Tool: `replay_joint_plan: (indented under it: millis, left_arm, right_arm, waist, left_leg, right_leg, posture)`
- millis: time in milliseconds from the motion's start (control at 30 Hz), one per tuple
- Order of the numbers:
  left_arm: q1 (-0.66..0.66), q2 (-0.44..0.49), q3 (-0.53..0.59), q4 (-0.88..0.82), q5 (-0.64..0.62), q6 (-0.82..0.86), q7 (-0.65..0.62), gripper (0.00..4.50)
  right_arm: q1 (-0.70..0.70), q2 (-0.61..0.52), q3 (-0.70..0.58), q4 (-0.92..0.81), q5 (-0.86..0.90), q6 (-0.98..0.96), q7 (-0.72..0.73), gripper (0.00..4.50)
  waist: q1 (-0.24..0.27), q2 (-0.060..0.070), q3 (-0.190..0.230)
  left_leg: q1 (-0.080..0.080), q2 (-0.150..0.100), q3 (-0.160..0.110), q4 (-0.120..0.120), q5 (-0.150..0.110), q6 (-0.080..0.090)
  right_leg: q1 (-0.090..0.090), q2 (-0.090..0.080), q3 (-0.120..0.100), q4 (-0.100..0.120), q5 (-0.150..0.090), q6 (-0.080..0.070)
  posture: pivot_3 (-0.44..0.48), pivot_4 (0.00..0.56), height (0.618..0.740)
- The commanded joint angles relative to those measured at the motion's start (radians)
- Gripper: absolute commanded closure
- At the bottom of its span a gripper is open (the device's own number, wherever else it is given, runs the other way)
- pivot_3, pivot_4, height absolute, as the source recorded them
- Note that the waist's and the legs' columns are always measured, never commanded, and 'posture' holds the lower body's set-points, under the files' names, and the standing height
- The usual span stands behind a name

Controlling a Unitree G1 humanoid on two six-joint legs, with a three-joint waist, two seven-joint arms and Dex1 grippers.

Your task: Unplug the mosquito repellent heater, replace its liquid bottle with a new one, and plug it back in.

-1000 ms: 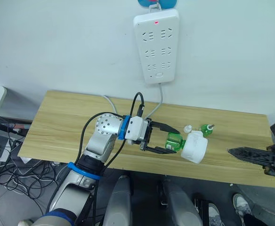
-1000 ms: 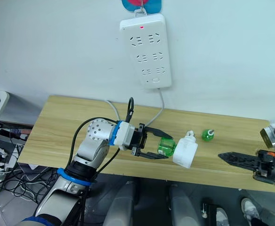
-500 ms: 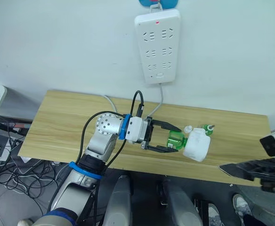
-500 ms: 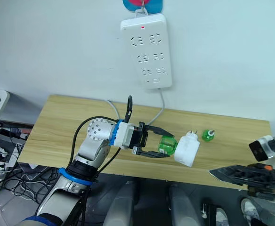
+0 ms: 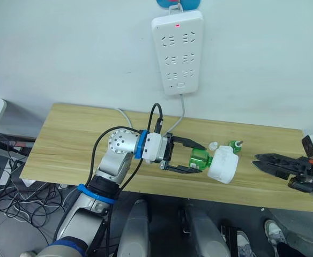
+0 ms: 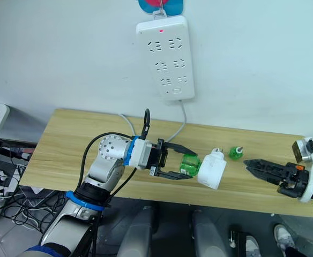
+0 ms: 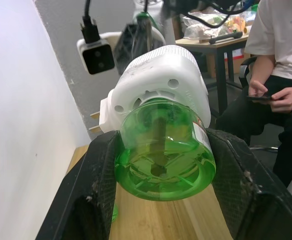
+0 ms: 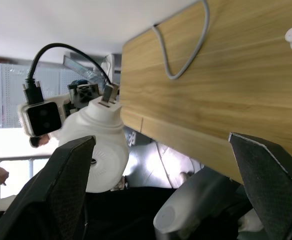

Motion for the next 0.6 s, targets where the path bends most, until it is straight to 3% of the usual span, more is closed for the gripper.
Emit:
replay_joint_plan:
  millis: [33,167,467,500,600]
  left_arm:
    - [0.007,0.0,0.008,-0.028,-0.017,-0.018,-0.004,2.18]
    - [0.013,0.006,0.009,-0.036,-0.018,-0.014,-0.002,2.18]
    - [0.016,0.002,0.001,-0.042,-0.025,-0.006,-0.005,2.18]
    - [0.014,0.001,0.0,-0.042,-0.026,-0.005,-0.006,2.18]
    - [0.013,0.0,0.0,-0.045,-0.028,0.0,-0.008,2.18]
  right_arm:
    - [0.033,-0.006,-0.014,-0.068,0.025,-0.007,-0.035,0.03]
    - [0.028,-0.01,-0.062,-0.115,0.025,-0.063,-0.11,0.93]
    - [-0.195,0.068,-0.006,-0.056,0.025,-0.121,-0.25,4.23]
    - [-0.215,0.085,0.004,-0.055,0.025,-0.118,-0.255,4.44]
    - [-0.26,0.134,0.049,-0.086,0.025,-0.121,-0.281,4.44]
  waist:
    - [0.001,0.0,0.0]
    - [0.001,0.0,0.0]
    - [-0.002,0.0,0.0]
    - [-0.002,0.0,0.0]
    - [-0.002,0.0,0.0]
  left_leg:
    - [0.0,0.0,-0.001,0.0,0.0,0.0]
    - [-0.001,0.0,-0.001,-0.001,0.0,0.0]
    - [-0.001,0.0,0.0,0.002,0.0,0.0]
    - [-0.001,0.0,0.0,0.002,0.0,0.0]
    - [-0.001,0.0,0.0,0.001,0.0,0.0]
  right_leg:
    - [0.0,0.0,-0.001,0.0,0.0,0.0]
    - [0.0,0.0,-0.001,0.0,0.0,0.0]
    - [0.0,0.0,0.0,0.0,0.0,0.0]
    - [0.0,0.0,0.0,0.0,0.0,0.0]
    - [0.0,0.0,0.0,0.0,0.0,0.0]
  posture:
    - [0.044,0.386,0.74]
    - [0.041,0.387,0.74]
    - [0.029,0.381,0.74]
    - [0.029,0.381,0.74]
    - [0.031,0.381,0.74]
